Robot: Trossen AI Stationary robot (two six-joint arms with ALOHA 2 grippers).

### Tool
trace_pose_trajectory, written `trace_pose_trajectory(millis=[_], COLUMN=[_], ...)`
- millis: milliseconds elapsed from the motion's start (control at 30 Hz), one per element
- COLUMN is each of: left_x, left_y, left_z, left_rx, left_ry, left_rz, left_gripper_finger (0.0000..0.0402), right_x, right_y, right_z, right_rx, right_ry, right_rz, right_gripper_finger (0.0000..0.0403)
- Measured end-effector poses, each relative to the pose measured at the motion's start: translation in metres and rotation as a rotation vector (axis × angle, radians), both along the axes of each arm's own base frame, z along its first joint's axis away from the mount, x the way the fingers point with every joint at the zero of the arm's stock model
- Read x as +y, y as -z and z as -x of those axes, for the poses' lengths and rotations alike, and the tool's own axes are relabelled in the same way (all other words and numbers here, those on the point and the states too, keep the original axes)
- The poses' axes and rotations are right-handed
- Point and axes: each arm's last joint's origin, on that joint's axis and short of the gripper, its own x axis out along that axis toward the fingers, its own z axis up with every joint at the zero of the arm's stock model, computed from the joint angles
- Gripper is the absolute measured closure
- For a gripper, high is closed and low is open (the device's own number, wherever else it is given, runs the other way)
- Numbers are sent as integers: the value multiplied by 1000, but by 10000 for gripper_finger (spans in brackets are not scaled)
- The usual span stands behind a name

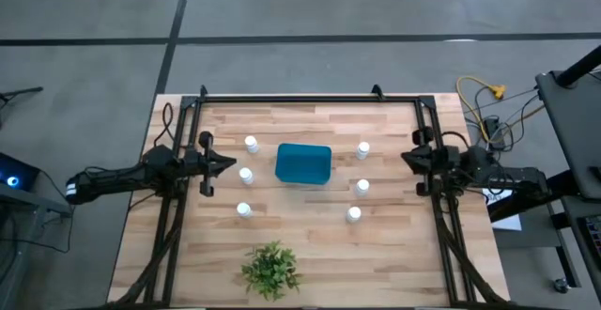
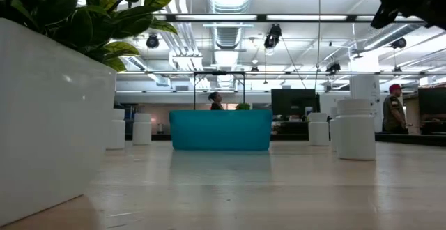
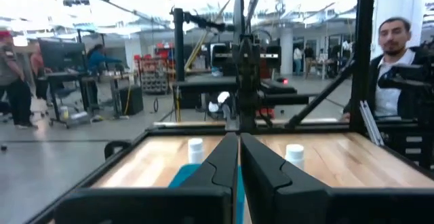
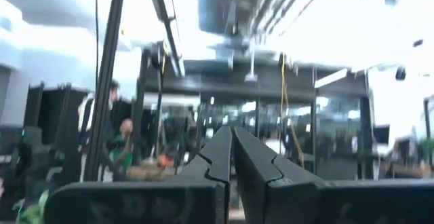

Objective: Pick and place pill bottles into a basket
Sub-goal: Put the white medicine bottle into the blue bin

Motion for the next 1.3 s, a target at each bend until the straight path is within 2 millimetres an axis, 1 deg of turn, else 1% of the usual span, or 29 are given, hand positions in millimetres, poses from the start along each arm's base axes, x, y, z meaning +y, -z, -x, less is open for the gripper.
trace_pose_trajectory(millis=[100,233,500,667,767,967,1100,1300], left_x=[0,2,3,3,3,3,3,3], left_y=[-1,-1,-1,-1,-1,-1,-1,-1], left_z=[0,0,1,1,1,1,1,1], left_rx=[-8,-9,-9,-9,-8,-9,-9,-9], left_ry=[-10,-55,-110,-110,-111,-111,-111,-111], left_rz=[0,5,6,6,6,6,6,8], left_gripper_finger=[402,402,402,402,402,402,402,402], right_x=[0,0,1,0,0,-2,-3,-4], right_y=[-7,-28,-73,-99,-111,-120,-121,-122], right_z=[3,7,10,3,-6,-29,-43,-65], right_rx=[-38,-8,258,360,422,621,749,877], right_ry=[9,16,58,68,75,67,53,36], right_rz=[19,30,123,163,200,256,278,322], right_gripper_finger=[394,394,394,394,394,394,394,394])
